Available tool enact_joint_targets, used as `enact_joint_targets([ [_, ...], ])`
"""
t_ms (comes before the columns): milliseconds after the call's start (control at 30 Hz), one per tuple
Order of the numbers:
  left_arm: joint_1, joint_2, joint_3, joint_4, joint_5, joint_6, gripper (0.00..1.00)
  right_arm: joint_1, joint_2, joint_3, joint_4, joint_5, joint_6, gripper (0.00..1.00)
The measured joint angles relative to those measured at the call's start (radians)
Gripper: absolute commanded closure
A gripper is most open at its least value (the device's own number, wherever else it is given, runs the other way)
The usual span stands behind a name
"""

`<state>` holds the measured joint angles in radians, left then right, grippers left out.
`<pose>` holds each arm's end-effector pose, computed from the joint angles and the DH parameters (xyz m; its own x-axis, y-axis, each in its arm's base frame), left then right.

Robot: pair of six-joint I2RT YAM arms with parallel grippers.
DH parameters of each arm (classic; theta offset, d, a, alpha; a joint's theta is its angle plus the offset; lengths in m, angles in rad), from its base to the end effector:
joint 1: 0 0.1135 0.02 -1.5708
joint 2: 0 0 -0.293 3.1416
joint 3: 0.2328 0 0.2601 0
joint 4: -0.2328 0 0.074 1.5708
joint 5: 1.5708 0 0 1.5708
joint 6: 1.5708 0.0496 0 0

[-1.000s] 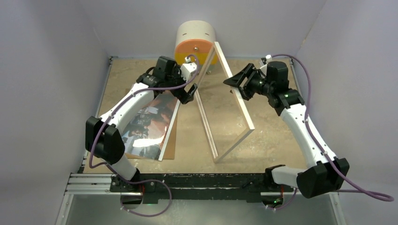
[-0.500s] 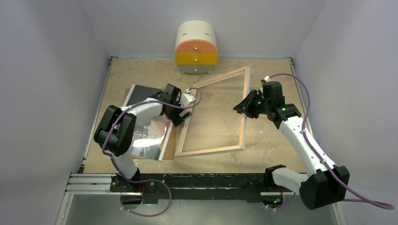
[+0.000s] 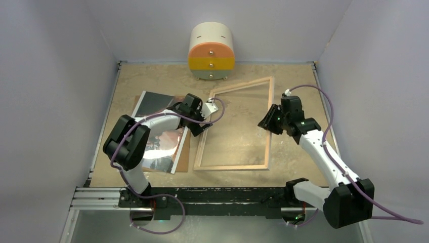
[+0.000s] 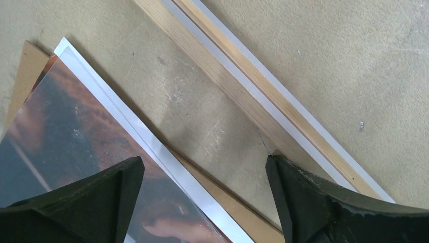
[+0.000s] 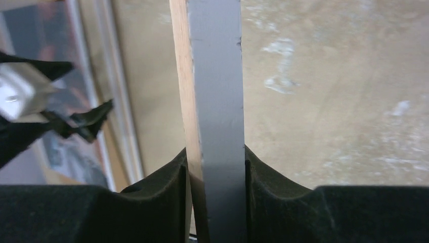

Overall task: Put the photo into the frame
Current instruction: Turn over the photo frame at the center of the board.

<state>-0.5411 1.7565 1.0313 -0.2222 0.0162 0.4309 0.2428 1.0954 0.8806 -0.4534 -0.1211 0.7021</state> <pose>0.3214 -0.1941 0.1782 -0.4138 0.7359 -0.5359 0.7660 0.5996 0.2319 0.2341 0.0642 0.3023 -0.6727 0.4938 -0.5510 0.1359 0.8145 0.5641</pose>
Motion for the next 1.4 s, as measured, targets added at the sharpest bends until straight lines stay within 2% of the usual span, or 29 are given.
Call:
enact_joint_targets([
  [233,-0.025,0.000,0.000,0.001,-0.033,0.033,0.00,-0.008,0.061,-0.106,-0.005,0.053,-0.074,0.47],
  [533,-0.032,-0.001,0.000,0.001,-0.055,0.064,0.00,-0.013,0.171,-0.173,0.064,0.052,-0.101,0.42],
  [600,-0.032,-0.001,0.000,0.001,-0.057,0.068,0.00,-0.015,0.213,-0.177,0.077,0.055,-0.103,0.34],
  [667,-0.032,-0.001,0.000,0.001,-0.057,0.072,0.00,-0.015,0.251,-0.177,0.098,0.060,-0.104,0.22],
  [733,-0.032,-0.002,-0.002,0.001,-0.057,0.079,0.00,-0.015,0.280,-0.177,0.125,0.061,-0.100,0.18],
  [1067,-0.036,-0.006,-0.007,0.003,-0.057,0.087,0.00,-0.039,0.362,-0.129,0.198,0.091,-0.096,0.07],
  [1133,-0.036,-0.010,-0.008,-0.004,-0.049,0.086,0.00,-0.046,0.393,-0.099,0.197,0.108,-0.097,0.01],
  [1400,-0.039,-0.013,-0.005,-0.032,-0.021,0.085,0.00,-0.060,0.417,-0.068,0.162,0.197,-0.093,0.01],
])
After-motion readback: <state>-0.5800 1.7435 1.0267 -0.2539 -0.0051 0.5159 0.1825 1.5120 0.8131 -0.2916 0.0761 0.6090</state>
